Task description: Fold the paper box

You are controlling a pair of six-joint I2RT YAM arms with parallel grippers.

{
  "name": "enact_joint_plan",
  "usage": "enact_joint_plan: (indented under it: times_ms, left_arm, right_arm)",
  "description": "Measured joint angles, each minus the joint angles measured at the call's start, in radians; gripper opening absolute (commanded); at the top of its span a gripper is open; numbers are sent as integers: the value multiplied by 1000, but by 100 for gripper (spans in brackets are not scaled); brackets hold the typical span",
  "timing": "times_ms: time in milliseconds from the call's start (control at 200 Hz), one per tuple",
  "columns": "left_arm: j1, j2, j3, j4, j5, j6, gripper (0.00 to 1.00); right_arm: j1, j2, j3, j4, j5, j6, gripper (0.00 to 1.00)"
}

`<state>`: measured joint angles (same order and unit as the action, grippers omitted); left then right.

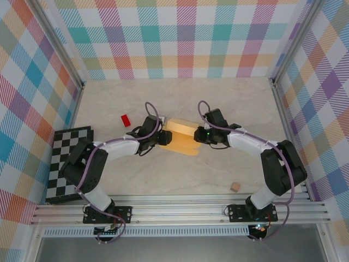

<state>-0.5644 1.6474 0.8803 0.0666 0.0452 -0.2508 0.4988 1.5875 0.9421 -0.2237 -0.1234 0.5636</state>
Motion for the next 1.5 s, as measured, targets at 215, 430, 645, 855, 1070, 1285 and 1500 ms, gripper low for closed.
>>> enact_joint_plan:
  times_ms: [215,430,645,855,1070,1285,1500]
  left_arm:
    - [7,-7,0,-16,50,31,46]
    - [93,-53,92,-139,77,-18,49]
    - [135,-87,173,-175,78,-27,49]
    - [143,-87,204,-231,78,-30,47]
    - [143,-108,154,-306,85,-141,42]
    - [143,-195,-11,-383,66,-241,45]
    - [134,-273,-113,-406,94,-342,45]
  right_arm:
    - [-29,9,35,-59,-1,-26,18]
    - [-80,20,164,-133,-18,-83,22]
    - [-121,23,214,-186,-35,-135,29]
    - [-121,14,219,-242,-31,-201,37]
    - [-121,-53,278,-290,-15,-453,46]
    - [-122,117,660,-375,-56,-764,52]
    - [-95,264,739,-452,-125,-1088,56]
